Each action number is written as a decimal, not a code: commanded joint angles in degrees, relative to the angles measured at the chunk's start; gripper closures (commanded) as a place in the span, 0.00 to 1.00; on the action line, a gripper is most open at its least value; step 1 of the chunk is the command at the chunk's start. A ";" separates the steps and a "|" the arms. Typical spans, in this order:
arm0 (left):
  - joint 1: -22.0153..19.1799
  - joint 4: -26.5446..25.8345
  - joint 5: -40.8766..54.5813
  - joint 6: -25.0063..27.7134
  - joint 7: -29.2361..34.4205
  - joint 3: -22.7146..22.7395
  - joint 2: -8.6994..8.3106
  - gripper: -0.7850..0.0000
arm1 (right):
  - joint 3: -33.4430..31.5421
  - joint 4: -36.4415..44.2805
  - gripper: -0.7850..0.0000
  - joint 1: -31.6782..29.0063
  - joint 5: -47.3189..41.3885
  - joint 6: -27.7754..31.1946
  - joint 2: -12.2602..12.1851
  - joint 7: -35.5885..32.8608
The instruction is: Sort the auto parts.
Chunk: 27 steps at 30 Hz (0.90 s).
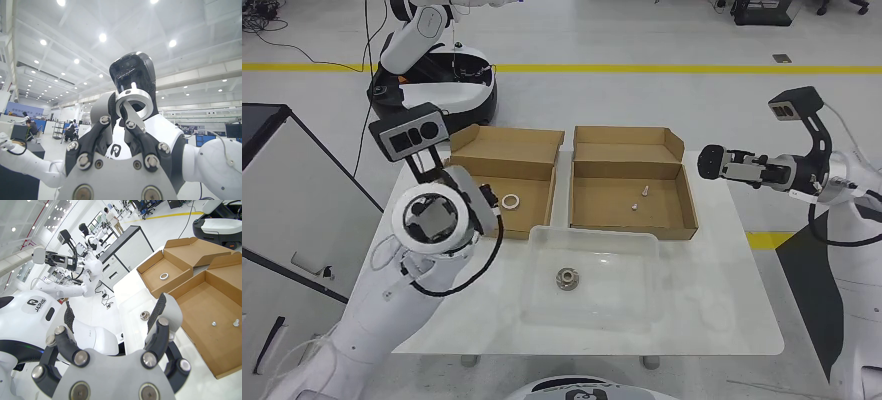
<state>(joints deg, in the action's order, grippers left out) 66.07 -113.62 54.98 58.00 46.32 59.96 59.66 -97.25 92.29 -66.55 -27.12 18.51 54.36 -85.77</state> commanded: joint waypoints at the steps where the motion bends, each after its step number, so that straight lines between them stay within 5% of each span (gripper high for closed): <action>1: 0.01 1.39 -3.49 0.00 0.00 -0.25 -0.14 1.00 | 0.00 0.00 0.00 0.00 -0.02 0.00 0.00 0.00; 11: -0.44 6.03 -13.99 0.00 -0.02 -1.74 -2.04 1.00 | 0.00 0.00 0.00 0.00 -0.02 0.00 0.00 0.00; 27: 0.13 2.72 2.04 0.00 -0.01 -1.11 -0.42 1.00 | 0.00 0.00 0.00 0.00 -0.02 0.00 0.00 0.00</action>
<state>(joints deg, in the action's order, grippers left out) 66.14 -110.70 56.34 58.00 46.31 58.73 59.08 -97.25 92.29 -66.55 -27.12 18.51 54.36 -85.77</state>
